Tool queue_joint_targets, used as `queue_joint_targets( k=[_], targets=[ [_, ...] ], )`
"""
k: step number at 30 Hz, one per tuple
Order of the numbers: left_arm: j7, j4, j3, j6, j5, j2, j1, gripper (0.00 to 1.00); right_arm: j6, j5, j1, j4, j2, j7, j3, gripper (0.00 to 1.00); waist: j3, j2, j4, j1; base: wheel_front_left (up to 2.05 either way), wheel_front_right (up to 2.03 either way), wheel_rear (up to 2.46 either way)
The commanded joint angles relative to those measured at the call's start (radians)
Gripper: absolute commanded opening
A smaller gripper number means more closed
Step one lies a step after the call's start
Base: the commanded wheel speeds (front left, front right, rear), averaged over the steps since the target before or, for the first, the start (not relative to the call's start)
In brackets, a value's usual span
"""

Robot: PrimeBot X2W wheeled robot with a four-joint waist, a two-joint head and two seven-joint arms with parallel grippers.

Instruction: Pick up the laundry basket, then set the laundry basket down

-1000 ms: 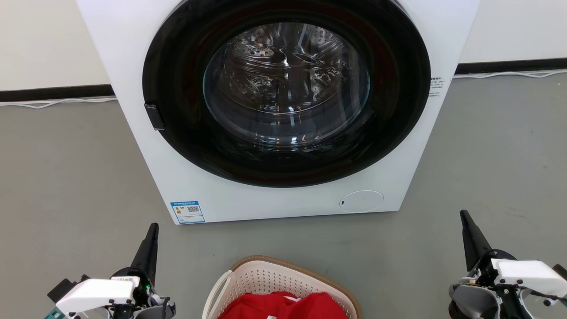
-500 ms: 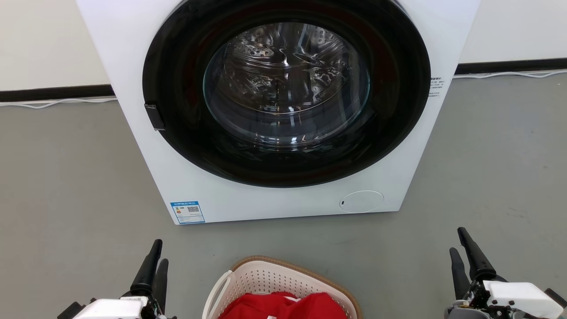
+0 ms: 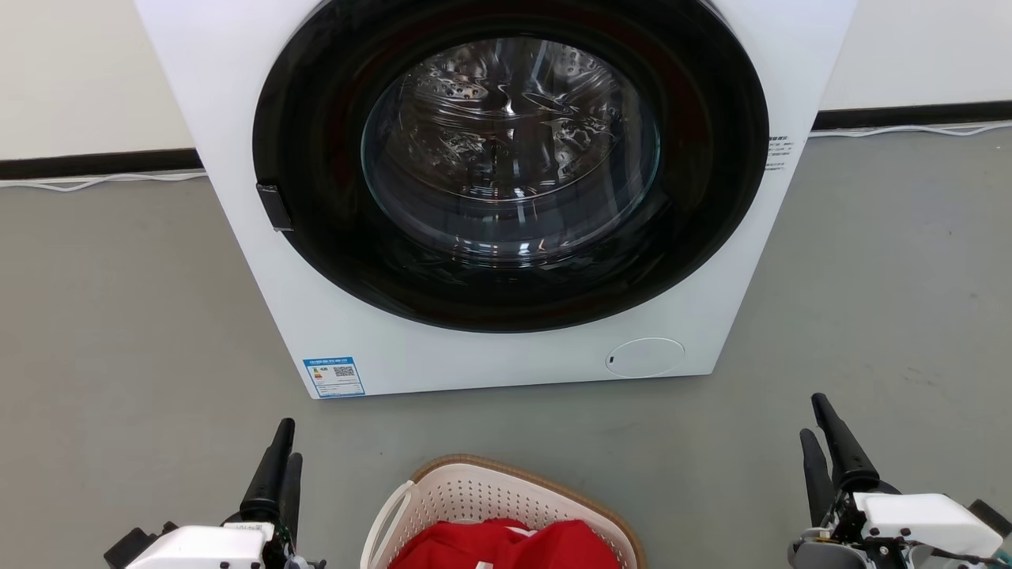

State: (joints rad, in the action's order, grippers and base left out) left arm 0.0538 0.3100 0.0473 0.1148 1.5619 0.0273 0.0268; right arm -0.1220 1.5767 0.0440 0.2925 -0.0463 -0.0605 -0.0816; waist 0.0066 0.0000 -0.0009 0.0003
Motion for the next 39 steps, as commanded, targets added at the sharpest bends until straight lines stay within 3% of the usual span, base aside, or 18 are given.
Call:
queue_joint_targets(
  k=[1, 16, 28, 39],
  targets=[
    [-0.013, -0.038, -0.002, 0.005, -0.024, 0.006, 0.047, 1.0, -0.002, -0.02, 0.042, -0.042, -0.019, 0.016, 0.018, 1.0, 0.001, 0.0, 0.0, -0.0003, 0.0, 0.0, 0.0],
    [-0.054, -0.069, -0.019, 0.006, -0.18, 0.009, 0.058, 1.0, -0.003, -0.147, 0.054, -0.084, -0.052, 0.06, 0.088, 1.0, 0.004, 0.0, -0.002, -0.0003, 0.0, 0.0, 0.0],
    [-0.089, -0.079, -0.037, 0.007, -0.405, 0.01, 0.063, 1.0, -0.004, -0.311, 0.062, -0.108, -0.078, 0.096, 0.14, 1.0, 0.007, 0.0, -0.001, -0.0003, 0.0, 0.0, 0.0],
    [-0.121, -0.092, -0.066, -0.018, -0.591, 0.012, 0.071, 1.0, -0.004, -0.467, 0.065, -0.127, -0.084, 0.128, 0.161, 1.0, 0.011, 0.0, -0.002, -0.0003, 0.0, 0.0, 0.0]
  ],
)
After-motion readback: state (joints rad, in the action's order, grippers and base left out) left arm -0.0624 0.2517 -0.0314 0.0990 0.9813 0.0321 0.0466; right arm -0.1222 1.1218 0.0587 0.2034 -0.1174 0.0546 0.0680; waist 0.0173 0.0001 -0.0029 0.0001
